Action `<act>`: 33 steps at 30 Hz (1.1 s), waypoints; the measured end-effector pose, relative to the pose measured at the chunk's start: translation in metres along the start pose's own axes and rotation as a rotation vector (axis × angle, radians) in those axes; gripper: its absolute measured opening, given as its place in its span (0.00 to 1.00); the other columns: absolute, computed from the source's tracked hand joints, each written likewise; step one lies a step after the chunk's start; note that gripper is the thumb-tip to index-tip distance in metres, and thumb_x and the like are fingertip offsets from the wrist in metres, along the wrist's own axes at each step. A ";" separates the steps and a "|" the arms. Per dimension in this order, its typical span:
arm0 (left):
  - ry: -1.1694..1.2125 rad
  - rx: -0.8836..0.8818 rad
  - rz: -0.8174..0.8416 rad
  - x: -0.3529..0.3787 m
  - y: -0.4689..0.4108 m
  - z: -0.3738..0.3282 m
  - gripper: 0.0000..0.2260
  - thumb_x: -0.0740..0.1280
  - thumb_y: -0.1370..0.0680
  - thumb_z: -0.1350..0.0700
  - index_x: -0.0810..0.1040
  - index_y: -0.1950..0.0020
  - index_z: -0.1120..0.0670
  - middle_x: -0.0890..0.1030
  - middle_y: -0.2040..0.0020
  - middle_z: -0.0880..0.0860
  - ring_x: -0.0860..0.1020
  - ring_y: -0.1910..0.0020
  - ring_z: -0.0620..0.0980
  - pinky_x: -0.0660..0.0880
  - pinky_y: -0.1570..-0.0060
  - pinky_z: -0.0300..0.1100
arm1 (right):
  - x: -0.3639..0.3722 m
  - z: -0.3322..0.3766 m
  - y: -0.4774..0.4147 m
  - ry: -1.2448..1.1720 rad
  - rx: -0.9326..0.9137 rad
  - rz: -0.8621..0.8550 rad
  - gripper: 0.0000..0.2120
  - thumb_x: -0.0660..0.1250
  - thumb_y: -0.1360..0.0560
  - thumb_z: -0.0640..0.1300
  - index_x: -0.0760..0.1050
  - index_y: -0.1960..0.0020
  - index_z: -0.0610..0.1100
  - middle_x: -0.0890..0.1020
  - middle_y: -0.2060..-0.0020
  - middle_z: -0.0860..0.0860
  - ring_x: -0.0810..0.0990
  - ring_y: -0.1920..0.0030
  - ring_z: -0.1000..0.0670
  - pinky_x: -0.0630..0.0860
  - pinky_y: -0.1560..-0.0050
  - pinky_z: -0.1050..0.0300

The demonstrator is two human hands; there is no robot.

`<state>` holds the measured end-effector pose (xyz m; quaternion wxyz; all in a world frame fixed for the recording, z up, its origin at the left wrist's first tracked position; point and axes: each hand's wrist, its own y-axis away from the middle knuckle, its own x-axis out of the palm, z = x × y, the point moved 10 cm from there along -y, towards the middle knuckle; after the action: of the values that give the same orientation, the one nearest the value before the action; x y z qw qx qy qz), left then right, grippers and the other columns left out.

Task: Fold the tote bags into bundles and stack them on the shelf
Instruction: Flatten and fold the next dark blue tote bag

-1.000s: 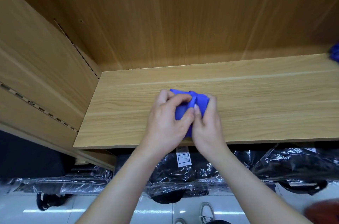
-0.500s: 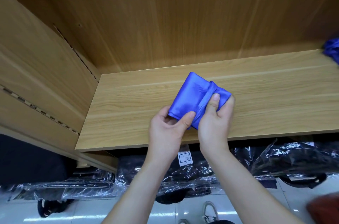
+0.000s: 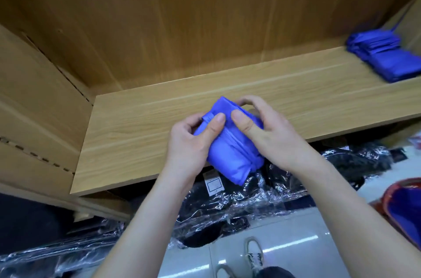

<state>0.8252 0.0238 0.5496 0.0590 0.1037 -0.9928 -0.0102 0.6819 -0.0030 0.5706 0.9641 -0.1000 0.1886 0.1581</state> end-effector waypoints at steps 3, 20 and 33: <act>0.098 -0.021 -0.098 0.006 0.002 0.012 0.05 0.68 0.22 0.56 0.79 0.54 0.57 0.82 0.63 0.49 0.77 0.65 0.43 0.74 0.66 0.35 | -0.016 -0.036 0.017 -0.295 0.210 0.039 0.25 0.76 0.35 0.54 0.75 0.41 0.49 0.85 0.50 0.49 0.83 0.52 0.50 0.78 0.43 0.47; 0.013 -0.242 0.071 0.199 0.032 0.051 0.16 0.61 0.21 0.43 0.81 0.55 0.53 0.86 0.57 0.50 0.83 0.58 0.46 0.78 0.56 0.41 | -0.166 -0.089 0.091 -0.307 0.142 -0.160 0.22 0.69 0.27 0.51 0.68 0.35 0.63 0.82 0.46 0.53 0.82 0.48 0.52 0.80 0.47 0.51; -0.687 0.630 0.261 0.360 0.013 -0.005 0.13 0.77 0.33 0.60 0.83 0.52 0.47 0.77 0.61 0.48 0.73 0.62 0.39 0.67 0.60 0.29 | -0.334 -0.195 0.118 -0.263 0.356 -0.403 0.16 0.66 0.23 0.41 0.76 0.43 0.62 0.81 0.52 0.54 0.80 0.48 0.53 0.78 0.50 0.53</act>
<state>0.4734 -0.0385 0.5963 -0.3058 -0.0183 -0.9144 0.2647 0.2834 -0.0314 0.5097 0.9945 0.0568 0.0631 -0.0607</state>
